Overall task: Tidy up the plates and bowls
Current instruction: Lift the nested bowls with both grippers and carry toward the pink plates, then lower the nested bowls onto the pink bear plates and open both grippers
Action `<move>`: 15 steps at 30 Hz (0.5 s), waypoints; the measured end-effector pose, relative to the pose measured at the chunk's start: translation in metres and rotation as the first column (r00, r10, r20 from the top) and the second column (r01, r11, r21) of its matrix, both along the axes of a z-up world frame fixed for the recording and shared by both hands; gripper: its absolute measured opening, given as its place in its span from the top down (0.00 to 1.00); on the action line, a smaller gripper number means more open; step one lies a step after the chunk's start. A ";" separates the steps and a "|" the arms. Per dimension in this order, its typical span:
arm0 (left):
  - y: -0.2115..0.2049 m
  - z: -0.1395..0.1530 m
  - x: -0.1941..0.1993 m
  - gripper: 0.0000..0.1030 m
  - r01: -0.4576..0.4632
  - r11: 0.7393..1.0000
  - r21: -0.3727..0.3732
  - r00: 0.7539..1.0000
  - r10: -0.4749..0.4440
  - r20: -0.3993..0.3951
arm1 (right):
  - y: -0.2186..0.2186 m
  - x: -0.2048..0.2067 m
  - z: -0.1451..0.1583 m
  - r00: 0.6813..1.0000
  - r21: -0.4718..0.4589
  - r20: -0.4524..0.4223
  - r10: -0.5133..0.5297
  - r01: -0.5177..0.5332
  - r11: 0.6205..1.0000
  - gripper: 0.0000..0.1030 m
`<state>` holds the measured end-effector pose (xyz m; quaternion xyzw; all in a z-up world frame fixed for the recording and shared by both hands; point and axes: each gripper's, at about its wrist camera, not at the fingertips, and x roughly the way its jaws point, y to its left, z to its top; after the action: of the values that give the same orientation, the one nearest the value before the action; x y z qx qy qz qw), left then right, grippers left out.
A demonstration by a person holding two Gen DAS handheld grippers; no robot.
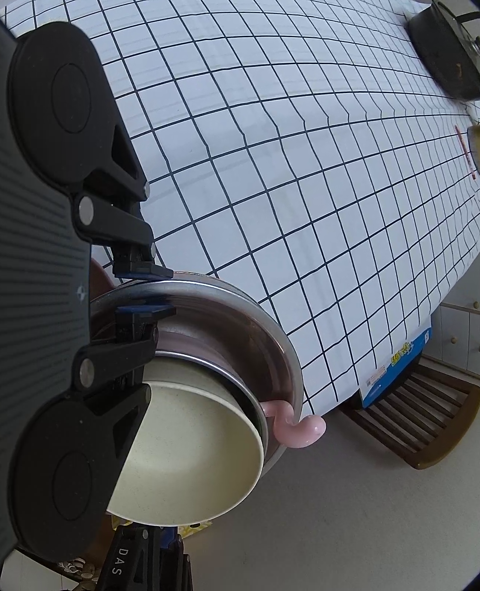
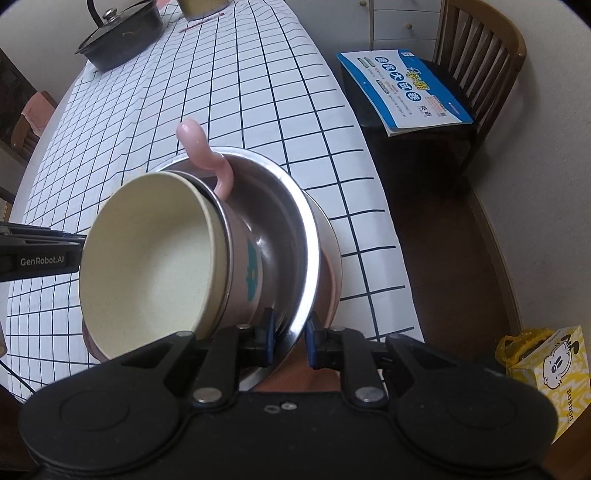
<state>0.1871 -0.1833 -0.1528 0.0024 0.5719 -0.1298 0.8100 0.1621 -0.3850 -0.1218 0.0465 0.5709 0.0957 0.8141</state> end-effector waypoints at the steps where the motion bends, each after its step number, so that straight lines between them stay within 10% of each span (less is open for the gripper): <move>1: 0.000 0.000 0.000 0.89 0.000 1.000 0.001 1.000 0.000 0.004 | 0.000 0.000 -0.001 1.000 -0.001 -0.004 0.000 0.000 1.000 0.83; 15: -0.002 0.000 0.000 0.88 0.007 1.000 0.005 1.000 -0.007 0.018 | 0.001 0.002 -0.004 1.000 -0.008 0.002 0.015 -0.015 1.000 0.78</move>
<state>0.1870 -0.1851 -0.1525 0.0078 0.5651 -0.1312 0.8145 0.1641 -0.3839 -0.1258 0.0390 0.5708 0.0996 0.8141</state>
